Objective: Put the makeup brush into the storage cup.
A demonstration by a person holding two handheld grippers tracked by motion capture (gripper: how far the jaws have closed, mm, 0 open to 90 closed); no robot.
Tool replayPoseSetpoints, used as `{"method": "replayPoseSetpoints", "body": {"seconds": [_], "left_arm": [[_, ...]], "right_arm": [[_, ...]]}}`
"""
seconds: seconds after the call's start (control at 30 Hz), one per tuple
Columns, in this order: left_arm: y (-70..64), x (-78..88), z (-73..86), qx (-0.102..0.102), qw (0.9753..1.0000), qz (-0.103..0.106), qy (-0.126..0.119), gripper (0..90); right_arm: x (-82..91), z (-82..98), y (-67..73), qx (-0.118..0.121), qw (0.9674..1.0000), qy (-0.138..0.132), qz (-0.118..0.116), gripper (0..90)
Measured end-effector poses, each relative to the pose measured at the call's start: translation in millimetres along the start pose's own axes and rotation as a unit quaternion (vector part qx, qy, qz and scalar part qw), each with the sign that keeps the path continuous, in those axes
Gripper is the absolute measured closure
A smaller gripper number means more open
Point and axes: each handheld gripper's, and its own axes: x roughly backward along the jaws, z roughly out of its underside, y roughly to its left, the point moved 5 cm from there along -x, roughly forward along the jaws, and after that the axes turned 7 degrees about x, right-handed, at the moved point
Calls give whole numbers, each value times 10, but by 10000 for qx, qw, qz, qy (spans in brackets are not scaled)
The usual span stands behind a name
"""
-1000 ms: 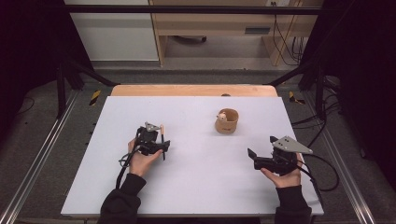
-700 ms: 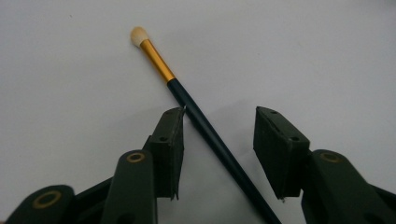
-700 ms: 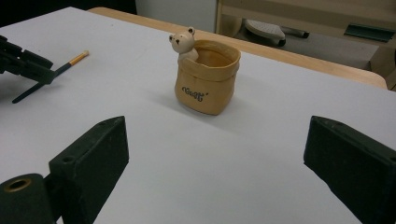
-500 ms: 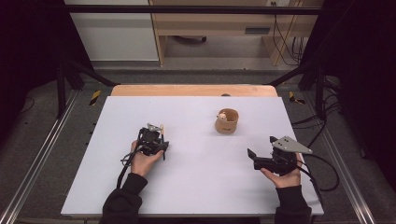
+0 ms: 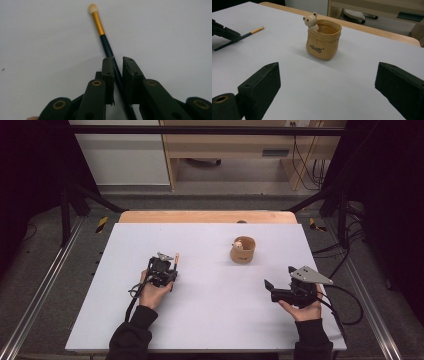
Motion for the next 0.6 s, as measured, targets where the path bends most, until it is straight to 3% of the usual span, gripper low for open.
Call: {"method": "replayPoseSetpoints", "body": {"seconds": [0.27, 0.43, 0.6], "left_arm": [[8, 14, 5, -109, 9999, -3, 60, 826], [15, 17, -9, -279, 9995, -13, 148, 825], [20, 55, -85, -485, 9985, 105, 217, 740]], "right_arm": [[3, 1, -2, -9, 10000, 3, -4, 65], [1, 3, -2, -1, 10000, 6, -3, 64], [3, 4, -7, -12, 10000, 8, -9, 64]]}}
